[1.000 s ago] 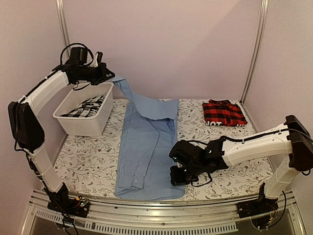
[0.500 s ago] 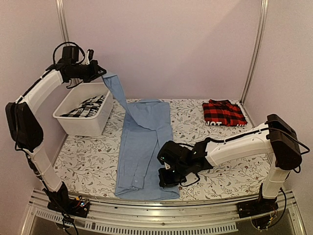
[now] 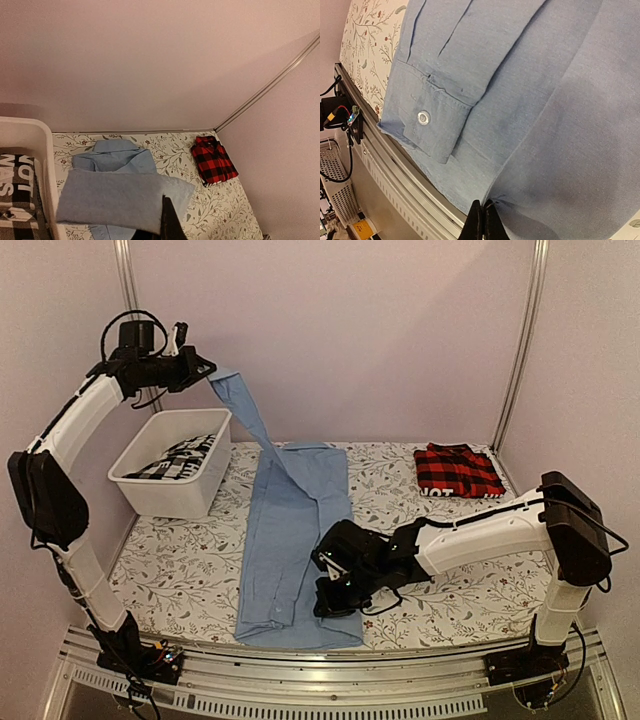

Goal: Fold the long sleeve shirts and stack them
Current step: Fold the 1/3-folded shirt at the center of the board.

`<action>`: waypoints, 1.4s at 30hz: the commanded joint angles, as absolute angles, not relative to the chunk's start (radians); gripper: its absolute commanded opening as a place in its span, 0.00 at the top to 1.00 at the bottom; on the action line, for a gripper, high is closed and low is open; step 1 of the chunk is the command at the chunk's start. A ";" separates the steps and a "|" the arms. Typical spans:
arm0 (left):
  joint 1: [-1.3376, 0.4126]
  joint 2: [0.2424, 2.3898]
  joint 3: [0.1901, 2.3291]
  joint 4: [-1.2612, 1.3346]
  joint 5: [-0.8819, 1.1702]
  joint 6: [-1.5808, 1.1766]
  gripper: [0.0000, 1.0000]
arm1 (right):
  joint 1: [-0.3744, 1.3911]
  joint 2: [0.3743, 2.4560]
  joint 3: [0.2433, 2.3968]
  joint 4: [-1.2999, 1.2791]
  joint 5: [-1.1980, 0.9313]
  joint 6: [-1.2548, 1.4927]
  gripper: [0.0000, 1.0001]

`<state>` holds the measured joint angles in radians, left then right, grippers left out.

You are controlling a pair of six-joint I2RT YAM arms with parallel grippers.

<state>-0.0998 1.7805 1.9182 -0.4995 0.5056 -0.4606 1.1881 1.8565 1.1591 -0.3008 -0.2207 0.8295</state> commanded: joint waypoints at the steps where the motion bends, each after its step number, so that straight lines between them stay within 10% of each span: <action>1: -0.092 1.802 1.963 -0.486 0.520 -0.457 1.00 | 1.181 1.857 1.191 -0.263 -0.256 0.802 1.00; 32: -0.088 1.789 1.867 -0.491 0.506 -0.417 1.00 | 1.182 1.977 1.230 -0.158 -0.346 0.770 0.99; 42: -0.152 1.714 1.682 -0.401 0.735 -0.394 1.00 | 1.162 1.920 1.246 -0.171 -0.309 0.749 0.58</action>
